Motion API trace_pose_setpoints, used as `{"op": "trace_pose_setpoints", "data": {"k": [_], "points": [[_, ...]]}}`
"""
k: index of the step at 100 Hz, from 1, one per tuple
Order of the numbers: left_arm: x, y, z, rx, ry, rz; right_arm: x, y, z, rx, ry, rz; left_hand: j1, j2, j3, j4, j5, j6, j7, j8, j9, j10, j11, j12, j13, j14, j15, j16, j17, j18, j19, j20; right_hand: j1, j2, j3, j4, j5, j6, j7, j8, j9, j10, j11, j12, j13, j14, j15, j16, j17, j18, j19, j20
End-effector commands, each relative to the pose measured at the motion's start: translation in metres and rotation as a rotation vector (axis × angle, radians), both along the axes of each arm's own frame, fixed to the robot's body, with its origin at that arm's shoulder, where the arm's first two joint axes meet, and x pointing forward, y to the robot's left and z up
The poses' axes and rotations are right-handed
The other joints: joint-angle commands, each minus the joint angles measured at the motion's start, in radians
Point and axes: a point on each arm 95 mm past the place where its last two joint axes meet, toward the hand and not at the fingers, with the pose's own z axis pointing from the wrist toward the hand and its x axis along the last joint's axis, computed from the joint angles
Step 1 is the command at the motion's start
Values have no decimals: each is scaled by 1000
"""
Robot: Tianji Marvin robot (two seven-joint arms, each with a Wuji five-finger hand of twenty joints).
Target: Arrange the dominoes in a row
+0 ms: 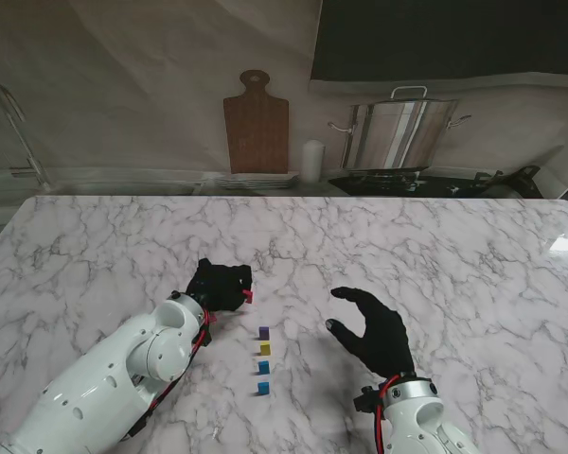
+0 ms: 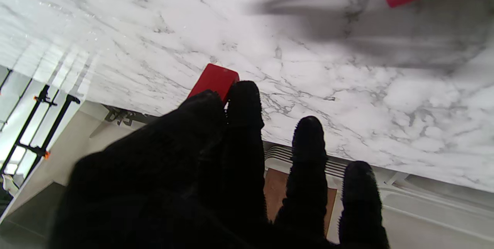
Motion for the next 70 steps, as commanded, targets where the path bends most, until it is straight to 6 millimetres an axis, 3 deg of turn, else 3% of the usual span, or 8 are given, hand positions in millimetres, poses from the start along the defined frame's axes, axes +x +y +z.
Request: {"op": "trace_pose_setpoints", "data": {"k": [1, 7, 13, 35, 54, 70], "points": [[-3, -6, -4, -23, 18, 11, -1, 0, -1, -3, 6, -1, 64, 46, -45, 24, -9, 2, 70, -10, 23, 5, -19, -18, -31, 3, -12, -7, -36, 0, 7, 3, -6, 11, 5, 22, 12, 7, 4, 14, 10, 2, 12, 6, 4, -2, 11, 10, 3, 1, 14, 18], [-4, -7, -6, -36, 15, 22, -1, 0, -1, -3, 6, -1, 96, 55, -121, 14, 7, 0, 42, -25, 32, 18, -37, -22, -39, 7, -16, -11, -41, 1, 2, 6, -5, 11, 5, 22, 12, 7, 4, 14, 10, 4, 11, 6, 4, -1, 11, 10, 3, 1, 14, 18], [-5, -8, -7, -35, 14, 24, -1, 0, -1, -3, 6, -1, 123, 70, -209, 16, 52, -35, -17, -29, 27, 15, -51, 1, -68, 17, -24, -14, -50, 3, -17, 4, -5, 11, 5, 22, 13, 8, 4, 14, 11, 3, 12, 6, 4, -2, 11, 10, 3, 1, 13, 18], [-8, -10, -13, -33, 2, 34, -1, 1, -1, -5, 9, 2, 130, 67, -305, 13, 145, -91, -111, -13, -94, 12, 26, 168, -149, 34, -35, -2, -54, 10, -72, -8, -5, 11, 4, 22, 12, 7, 3, 14, 11, 4, 12, 6, 5, -2, 11, 11, 3, 1, 13, 18], [-11, -14, -18, -54, 10, 49, -1, 1, -2, -6, 9, 4, 146, 101, -332, 15, 124, -120, -122, 13, -33, 13, 40, 157, -126, 17, -14, 8, -53, 6, -64, 5, -5, 12, 4, 22, 12, 9, 3, 14, 9, 4, 11, 6, 5, -3, 11, 11, 4, 1, 14, 18], [-14, -18, -23, -101, 33, 62, -1, 1, -2, -6, 10, 6, 170, 111, -341, 21, 101, -102, -98, 6, 38, 9, -22, 64, -85, 12, -19, -10, -50, 3, -34, 18, -5, 12, 4, 22, 13, 7, 4, 14, 11, 4, 12, 6, 5, -2, 11, 10, 4, 2, 14, 19]]}}
